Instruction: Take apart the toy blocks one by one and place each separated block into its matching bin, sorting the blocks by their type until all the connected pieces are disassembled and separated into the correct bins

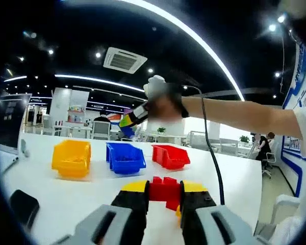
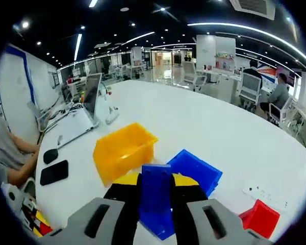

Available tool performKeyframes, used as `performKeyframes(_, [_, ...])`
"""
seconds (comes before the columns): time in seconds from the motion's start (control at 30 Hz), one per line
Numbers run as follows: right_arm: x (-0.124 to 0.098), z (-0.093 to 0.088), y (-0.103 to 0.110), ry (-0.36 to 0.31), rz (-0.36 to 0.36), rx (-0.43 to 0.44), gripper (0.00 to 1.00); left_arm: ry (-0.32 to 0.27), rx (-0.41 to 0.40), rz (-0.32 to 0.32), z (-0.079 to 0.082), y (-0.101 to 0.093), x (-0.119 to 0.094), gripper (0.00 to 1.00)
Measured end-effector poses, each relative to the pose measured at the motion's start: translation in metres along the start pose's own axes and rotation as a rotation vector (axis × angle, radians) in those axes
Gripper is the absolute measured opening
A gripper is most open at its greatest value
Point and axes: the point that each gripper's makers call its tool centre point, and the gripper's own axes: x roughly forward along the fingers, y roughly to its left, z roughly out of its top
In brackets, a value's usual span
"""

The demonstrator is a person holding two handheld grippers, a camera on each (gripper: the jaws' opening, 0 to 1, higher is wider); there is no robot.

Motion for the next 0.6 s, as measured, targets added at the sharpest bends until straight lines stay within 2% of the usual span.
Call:
performKeyframes(0.1, [0.006, -0.005, -0.001, 0.013, -0.023, -0.038, 0.23, -0.021, -0.011, -0.005, 0.005, 0.000, -0.003, 0.25])
performKeyframes(0.17, [0.009, -0.007, -0.008, 0.005, -0.072, -0.152, 0.24, -0.032, -0.019, -0.005, 0.007, 0.000, -0.004, 0.25])
performKeyframes(0.23, [0.011, -0.010, -0.004, 0.002, -0.075, -0.201, 0.25, -0.033, -0.022, -0.006, 0.007, 0.001, -0.004, 0.25])
performKeyframes(0.27, [0.012, -0.012, 0.001, -0.001, -0.071, -0.222, 0.32, -0.033, -0.024, -0.006, 0.008, 0.001, -0.004, 0.25])
performKeyframes(0.33, [0.012, -0.013, 0.005, -0.011, -0.055, -0.224, 0.55, -0.029, -0.030, -0.003, 0.006, 0.002, -0.004, 0.25])
performKeyframes(0.37, [0.009, -0.011, 0.005, -0.022, -0.058, -0.233, 0.58, -0.027, -0.031, -0.002, 0.006, 0.003, -0.004, 0.25])
performKeyframes(0.5, [-0.007, -0.006, 0.007, -0.052, -0.062, -0.246, 0.55, -0.027, -0.030, -0.001, 0.006, 0.002, -0.003, 0.25])
performKeyframes(0.6, [-0.021, -0.010, 0.014, -0.057, -0.049, -0.271, 0.52, -0.031, -0.027, -0.001, 0.008, 0.002, -0.003, 0.25])
